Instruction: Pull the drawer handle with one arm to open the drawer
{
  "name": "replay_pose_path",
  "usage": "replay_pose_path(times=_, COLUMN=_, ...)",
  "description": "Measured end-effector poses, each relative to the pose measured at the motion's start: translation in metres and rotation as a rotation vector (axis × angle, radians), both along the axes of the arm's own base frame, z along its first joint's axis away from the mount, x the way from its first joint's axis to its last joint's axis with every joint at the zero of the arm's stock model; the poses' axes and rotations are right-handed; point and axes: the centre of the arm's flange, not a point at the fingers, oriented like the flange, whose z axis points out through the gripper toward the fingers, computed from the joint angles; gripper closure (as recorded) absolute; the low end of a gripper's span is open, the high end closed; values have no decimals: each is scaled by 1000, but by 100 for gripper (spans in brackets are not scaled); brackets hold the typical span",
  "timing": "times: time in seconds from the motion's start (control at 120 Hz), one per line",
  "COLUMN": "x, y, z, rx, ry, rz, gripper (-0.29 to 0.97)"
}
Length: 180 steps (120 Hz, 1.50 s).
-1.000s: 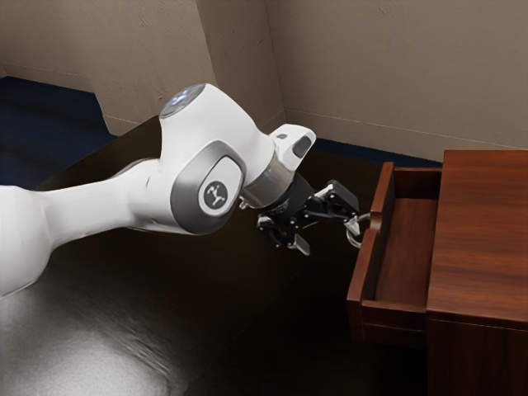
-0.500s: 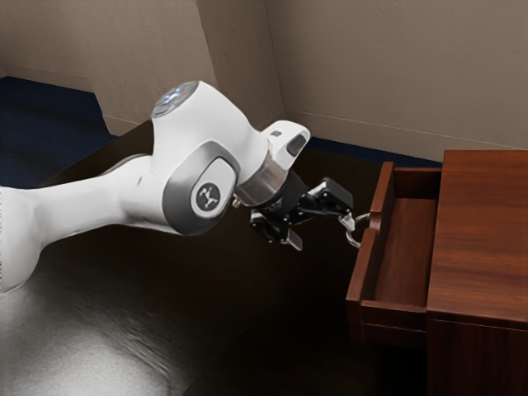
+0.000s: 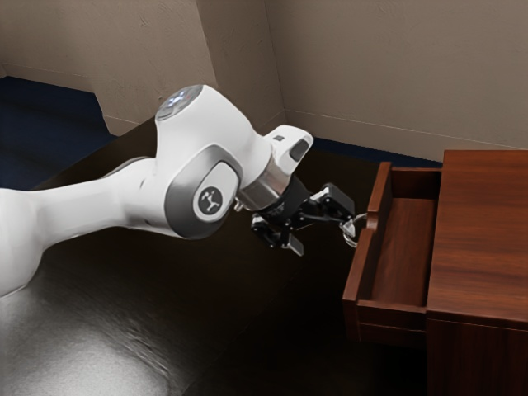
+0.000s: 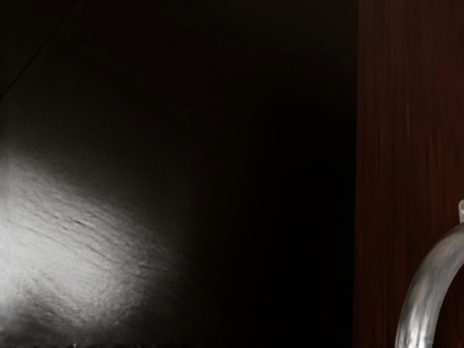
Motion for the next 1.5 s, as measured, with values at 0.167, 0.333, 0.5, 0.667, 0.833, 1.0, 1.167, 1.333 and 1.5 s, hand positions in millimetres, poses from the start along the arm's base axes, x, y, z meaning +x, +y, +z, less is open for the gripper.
replay_pose_path(times=0.167, x=-6, y=13, z=-1, rx=4, ry=12, rz=20, gripper=0)
replay_pose_path(times=0.333, x=-9, y=23, z=-1, rx=4, ry=20, rz=36, gripper=0)
replay_pose_path(times=0.5, x=-19, y=40, z=2, rx=7, ry=22, rz=62, gripper=0)
replay_pose_path(times=0.667, x=-25, y=58, z=3, rx=10, ry=26, rz=92, gripper=0)
replay_pose_path(times=0.833, x=-31, y=63, z=2, rx=10, ry=31, rz=100, gripper=0)
replay_pose_path(times=1.0, x=-38, y=72, z=6, rx=15, ry=26, rz=113, gripper=0)
replay_pose_path(times=1.167, x=-45, y=81, z=5, rx=16, ry=30, rz=126, gripper=0)
replay_pose_path(times=1.333, x=-51, y=92, z=9, rx=20, ry=24, rz=142, gripper=0)
replay_pose_path(times=1.5, x=-55, y=95, z=17, rx=39, ry=5, rz=140, gripper=0)
